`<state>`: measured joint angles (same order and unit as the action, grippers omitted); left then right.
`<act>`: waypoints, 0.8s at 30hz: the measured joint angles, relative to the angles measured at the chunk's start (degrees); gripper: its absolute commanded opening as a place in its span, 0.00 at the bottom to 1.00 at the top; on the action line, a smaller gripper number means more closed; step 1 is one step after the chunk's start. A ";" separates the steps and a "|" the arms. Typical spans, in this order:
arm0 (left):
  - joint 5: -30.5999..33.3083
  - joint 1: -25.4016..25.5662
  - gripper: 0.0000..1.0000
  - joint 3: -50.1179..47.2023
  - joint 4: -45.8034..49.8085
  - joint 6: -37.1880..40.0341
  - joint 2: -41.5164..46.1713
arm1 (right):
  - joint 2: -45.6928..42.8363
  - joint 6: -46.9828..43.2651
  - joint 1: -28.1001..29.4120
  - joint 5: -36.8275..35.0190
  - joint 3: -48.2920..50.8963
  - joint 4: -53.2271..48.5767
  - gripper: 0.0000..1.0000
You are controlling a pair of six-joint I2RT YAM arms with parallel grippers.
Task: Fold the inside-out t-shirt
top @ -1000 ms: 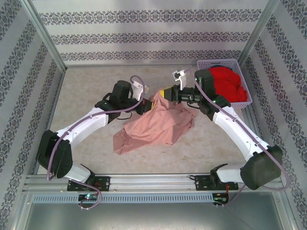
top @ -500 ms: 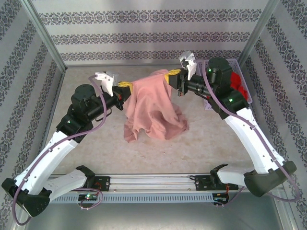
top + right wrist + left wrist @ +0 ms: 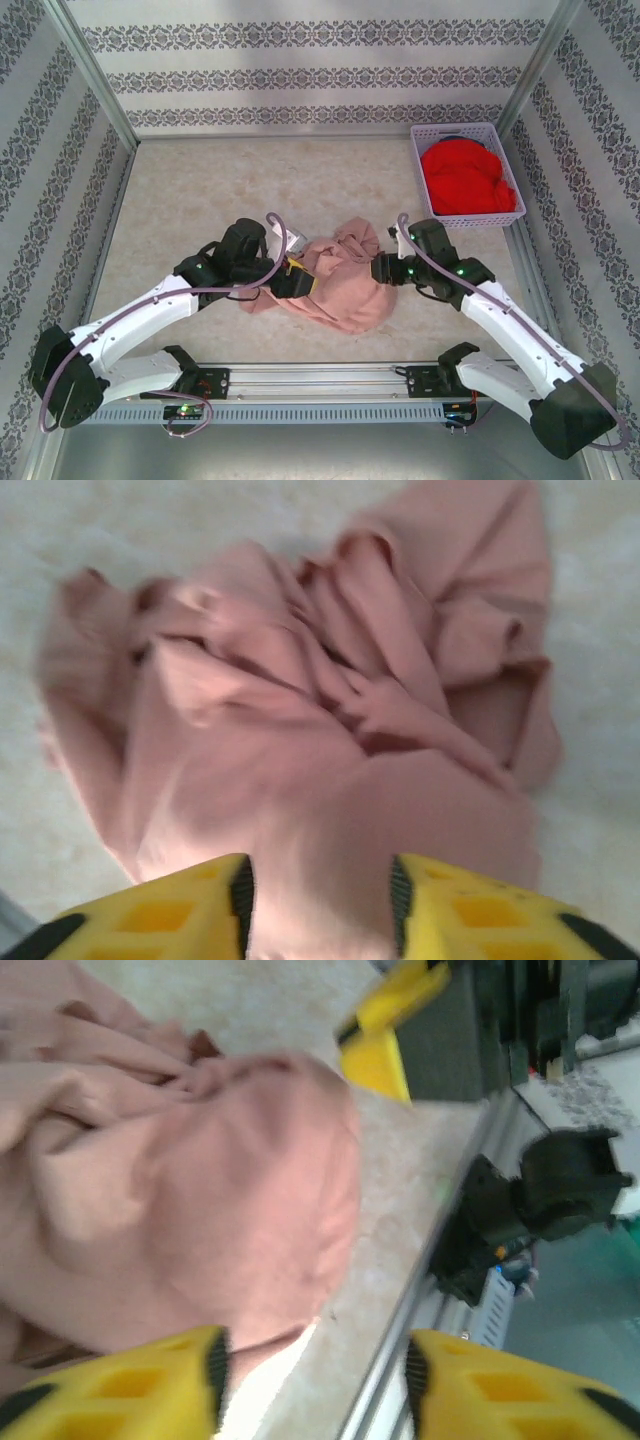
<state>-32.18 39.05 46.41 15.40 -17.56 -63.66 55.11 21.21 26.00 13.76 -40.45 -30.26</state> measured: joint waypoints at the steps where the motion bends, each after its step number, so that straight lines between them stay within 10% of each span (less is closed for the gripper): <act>1: 2.08 -0.42 0.64 0.28 0.68 -0.63 0.15 | 0.20 0.57 0.42 -1.38 0.11 0.15 0.52; 8: 13.88 -8.44 0.76 7.32 5.88 -6.08 -8.83 | 13.70 0.92 4.70 -7.39 -7.98 6.47 0.66; 16: 9.66 -7.54 0.77 13.75 2.95 -7.93 -28.76 | 27.69 4.09 -1.05 -3.89 -10.69 12.85 0.66; 21: 7.67 -7.54 0.53 14.67 -0.07 -10.34 -35.87 | 35.54 5.16 -2.86 0.48 -13.62 15.21 0.62; 24: 4.76 -7.54 0.29 13.57 -3.43 -12.76 -37.03 | 41.59 5.62 -2.49 2.19 -16.37 16.90 0.37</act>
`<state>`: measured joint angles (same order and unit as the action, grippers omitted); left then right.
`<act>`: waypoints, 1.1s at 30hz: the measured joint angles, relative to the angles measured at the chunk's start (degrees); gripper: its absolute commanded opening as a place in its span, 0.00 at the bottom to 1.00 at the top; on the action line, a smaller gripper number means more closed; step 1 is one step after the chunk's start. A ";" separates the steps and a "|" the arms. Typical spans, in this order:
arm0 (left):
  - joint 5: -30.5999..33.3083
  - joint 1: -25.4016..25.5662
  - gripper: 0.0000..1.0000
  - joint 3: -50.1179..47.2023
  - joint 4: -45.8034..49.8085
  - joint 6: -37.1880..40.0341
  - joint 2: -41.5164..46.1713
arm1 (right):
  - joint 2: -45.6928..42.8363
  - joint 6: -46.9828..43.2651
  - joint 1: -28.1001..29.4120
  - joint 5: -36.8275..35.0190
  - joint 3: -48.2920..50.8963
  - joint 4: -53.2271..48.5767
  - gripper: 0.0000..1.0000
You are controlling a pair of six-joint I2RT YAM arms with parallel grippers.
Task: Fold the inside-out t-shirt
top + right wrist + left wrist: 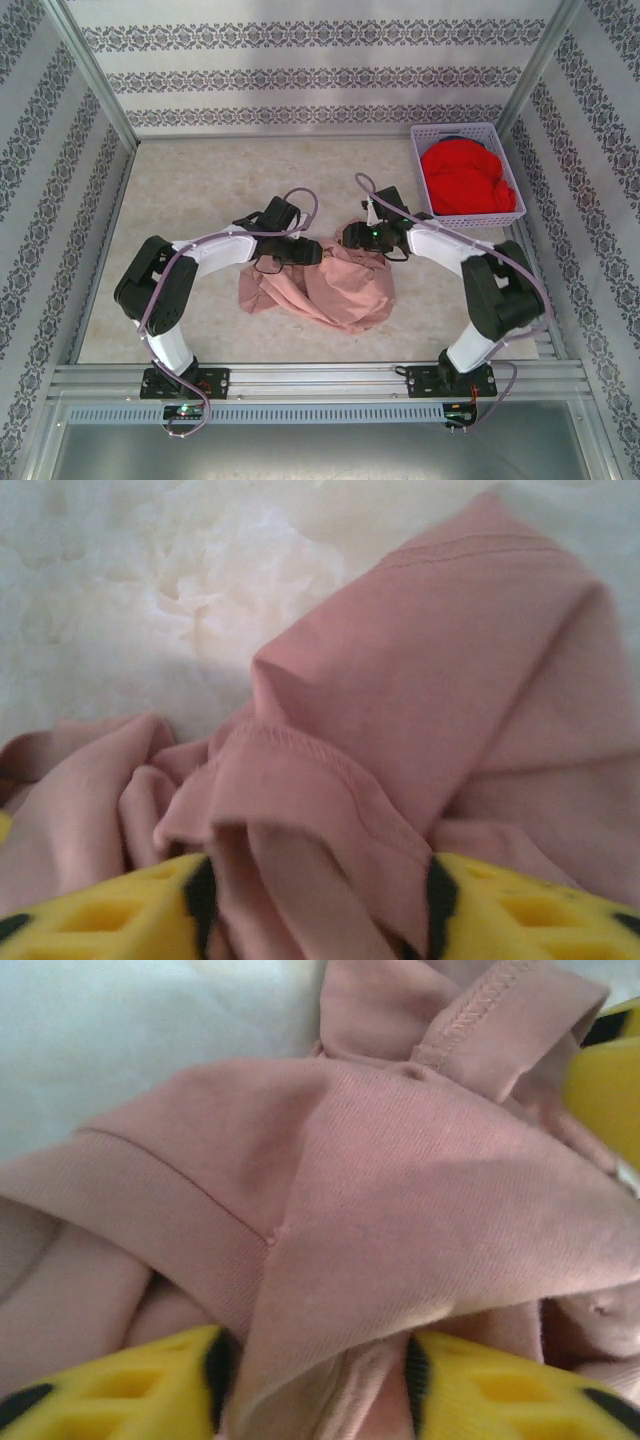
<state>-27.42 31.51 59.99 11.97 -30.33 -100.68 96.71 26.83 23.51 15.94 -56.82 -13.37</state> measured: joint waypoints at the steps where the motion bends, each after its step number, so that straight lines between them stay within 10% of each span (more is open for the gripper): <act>1: -0.98 -0.02 0.19 -0.81 -1.53 -0.76 0.00 | 1.68 0.11 0.00 0.31 -0.76 0.59 0.25; 4: -3.06 -0.39 0.00 -3.10 -5.35 -2.69 0.11 | 3.58 0.02 -0.07 0.66 -1.75 1.64 0.00; 23: 5.01 -8.66 0.00 1.75 0.76 9.99 39.95 | -33.64 -6.19 -10.95 -6.49 -8.52 -3.78 0.00; 28: 5.27 -8.66 0.00 -8.00 7.17 10.58 48.98 | -40.02 -6.03 -11.02 -17.14 0.26 -12.87 0.40; 33: 5.01 -8.66 0.00 -20.98 12.35 7.32 52.15 | -41.22 -6.23 -3.80 -24.41 8.07 -17.38 0.58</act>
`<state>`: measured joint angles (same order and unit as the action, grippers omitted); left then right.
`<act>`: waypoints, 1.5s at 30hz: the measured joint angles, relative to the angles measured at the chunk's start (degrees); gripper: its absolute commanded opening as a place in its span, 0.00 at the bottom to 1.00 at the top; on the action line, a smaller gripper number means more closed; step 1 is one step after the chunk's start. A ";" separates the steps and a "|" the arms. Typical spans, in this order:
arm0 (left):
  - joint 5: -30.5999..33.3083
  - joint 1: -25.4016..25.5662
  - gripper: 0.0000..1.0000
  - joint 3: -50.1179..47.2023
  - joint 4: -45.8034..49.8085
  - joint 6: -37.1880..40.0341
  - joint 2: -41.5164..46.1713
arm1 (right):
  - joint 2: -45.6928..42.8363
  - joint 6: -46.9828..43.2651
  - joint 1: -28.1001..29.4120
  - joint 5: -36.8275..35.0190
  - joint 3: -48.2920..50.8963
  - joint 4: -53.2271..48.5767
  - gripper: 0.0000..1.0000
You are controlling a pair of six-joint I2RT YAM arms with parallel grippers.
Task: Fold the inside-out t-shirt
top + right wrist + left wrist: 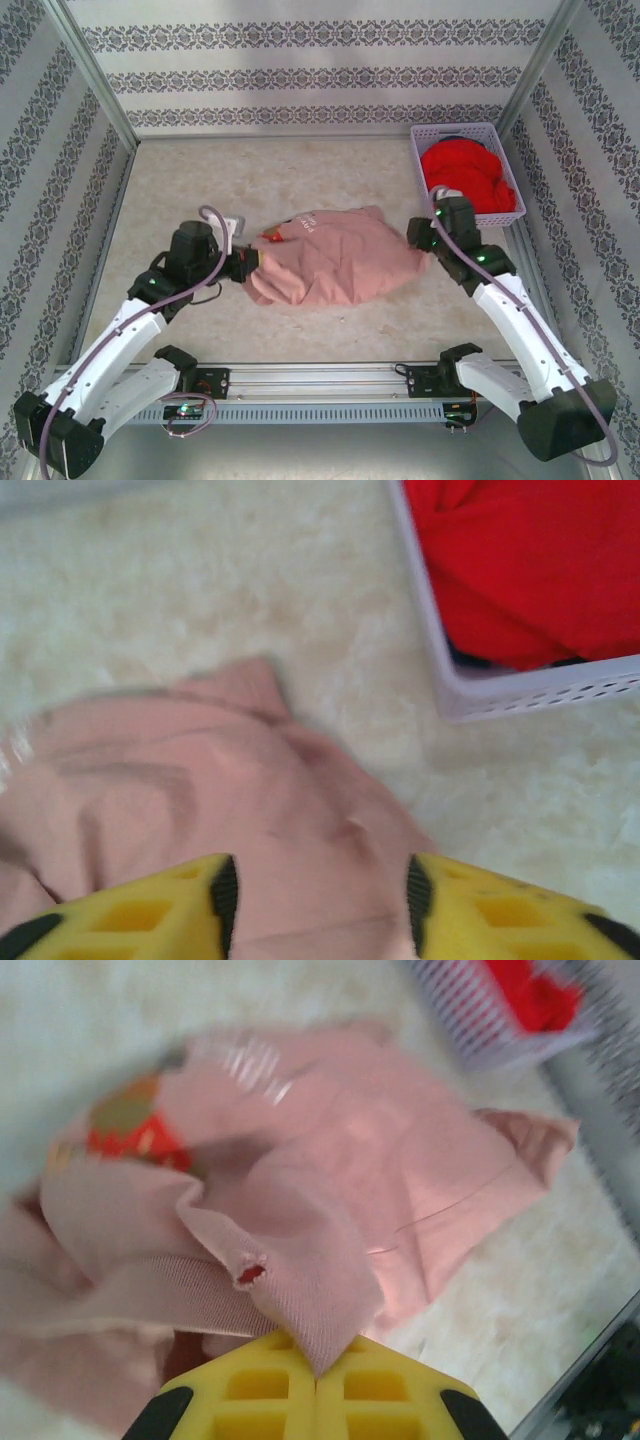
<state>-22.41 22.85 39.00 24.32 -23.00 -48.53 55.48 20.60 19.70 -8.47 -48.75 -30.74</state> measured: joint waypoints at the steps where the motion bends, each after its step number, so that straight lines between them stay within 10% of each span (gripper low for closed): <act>1: 0.02 0.00 0.00 -1.86 0.70 -0.90 -0.15 | 0.48 -0.07 3.78 -0.46 0.48 0.48 0.59; 7: 0.57 0.00 0.00 -4.92 1.88 -4.70 -0.31 | 15.26 1.14 21.44 4.15 -0.81 12.09 0.63; 15: 6.34 0.00 0.00 -3.21 3.19 -5.84 -0.22 | 34.95 3.13 30.58 11.13 -2.25 20.74 0.63; 19: 9.22 0.00 0.01 -2.45 3.74 -6.19 -0.09 | 39.71 4.11 30.53 12.04 -2.89 23.34 0.27; 22: 13.92 0.00 0.29 -1.99 5.99 -7.37 -0.11 | 42.21 4.20 29.94 12.55 -3.65 23.89 0.02; 30: 26.29 5.57 0.85 2.60 9.51 -6.91 -0.74 | 31.52 4.37 23.96 17.09 0.70 26.77 0.00; 39: 15.80 11.74 0.83 5.84 -4.83 1.73 -21.20 | 26.69 7.63 18.75 25.99 5.25 33.18 0.00; 45: 7.58 12.04 0.47 11.98 -7.45 6.84 -35.74 | 25.46 8.04 17.88 27.43 6.14 33.16 0.00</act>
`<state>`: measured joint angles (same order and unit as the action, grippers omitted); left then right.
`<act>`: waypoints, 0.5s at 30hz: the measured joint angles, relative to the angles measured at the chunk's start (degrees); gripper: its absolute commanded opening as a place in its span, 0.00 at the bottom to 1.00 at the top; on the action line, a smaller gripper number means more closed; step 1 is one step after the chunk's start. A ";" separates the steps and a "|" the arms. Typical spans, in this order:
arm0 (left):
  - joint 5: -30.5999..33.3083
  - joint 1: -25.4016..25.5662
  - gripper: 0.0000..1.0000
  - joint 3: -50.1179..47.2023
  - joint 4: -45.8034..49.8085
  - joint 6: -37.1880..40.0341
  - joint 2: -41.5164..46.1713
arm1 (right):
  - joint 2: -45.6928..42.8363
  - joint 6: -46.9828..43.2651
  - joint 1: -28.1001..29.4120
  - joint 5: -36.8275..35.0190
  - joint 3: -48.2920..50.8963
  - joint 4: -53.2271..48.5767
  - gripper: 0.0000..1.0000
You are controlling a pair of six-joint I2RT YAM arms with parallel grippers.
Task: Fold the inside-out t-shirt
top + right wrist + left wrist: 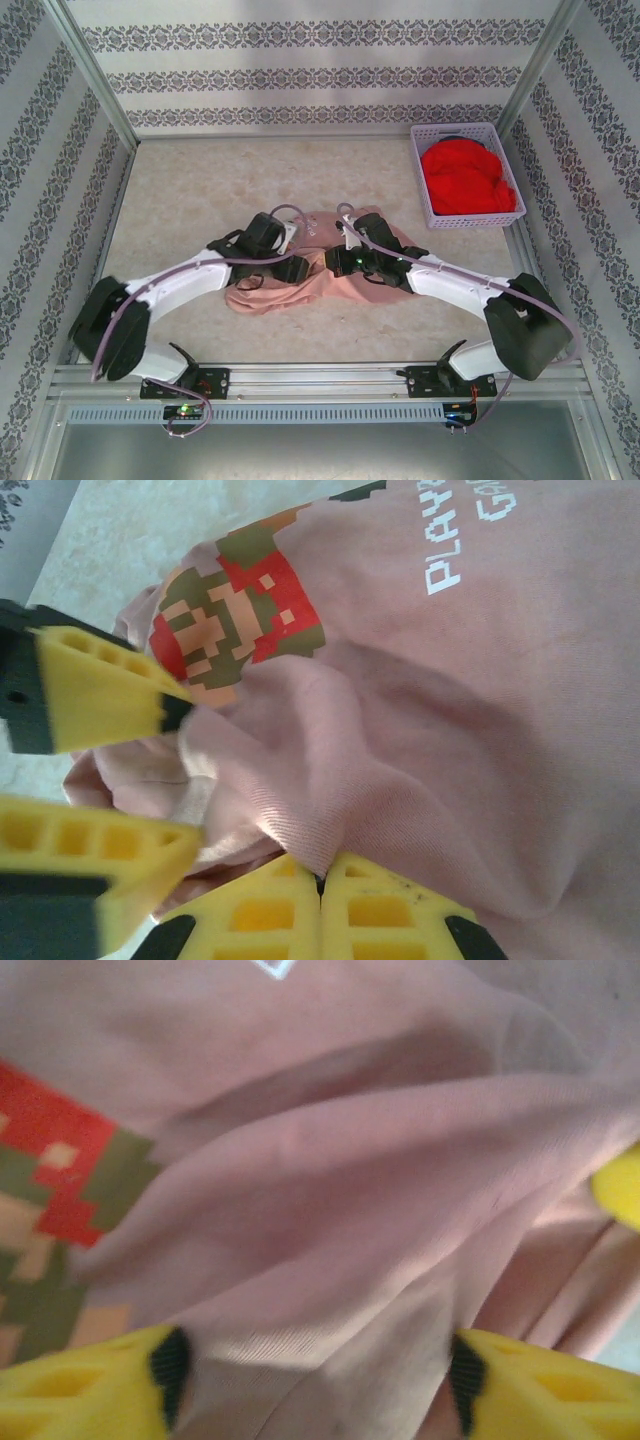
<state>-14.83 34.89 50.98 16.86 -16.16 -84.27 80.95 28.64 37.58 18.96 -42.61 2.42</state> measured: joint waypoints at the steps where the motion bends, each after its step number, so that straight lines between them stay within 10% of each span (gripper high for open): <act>1: -1.14 0.00 0.35 1.51 -0.11 0.76 -1.95 | -0.33 -0.02 0.00 -0.02 0.00 -0.02 0.00; 4: -2.73 -0.02 0.00 4.57 -0.04 1.79 -4.76 | -1.51 -0.79 0.00 -0.92 0.00 -1.07 0.02; 9: -11.45 -3.34 0.00 5.57 -0.63 -3.91 -1.09 | -3.54 -4.57 0.02 -11.37 -1.97 -9.99 0.10; 15: -23.54 -9.16 0.00 4.72 -4.87 -16.26 7.87 | -6.10 -8.66 2.34 -22.03 -8.63 -16.35 0.42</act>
<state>-38.37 25.74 55.70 11.99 -32.42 -76.40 74.85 19.99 39.92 -3.07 -51.24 -13.93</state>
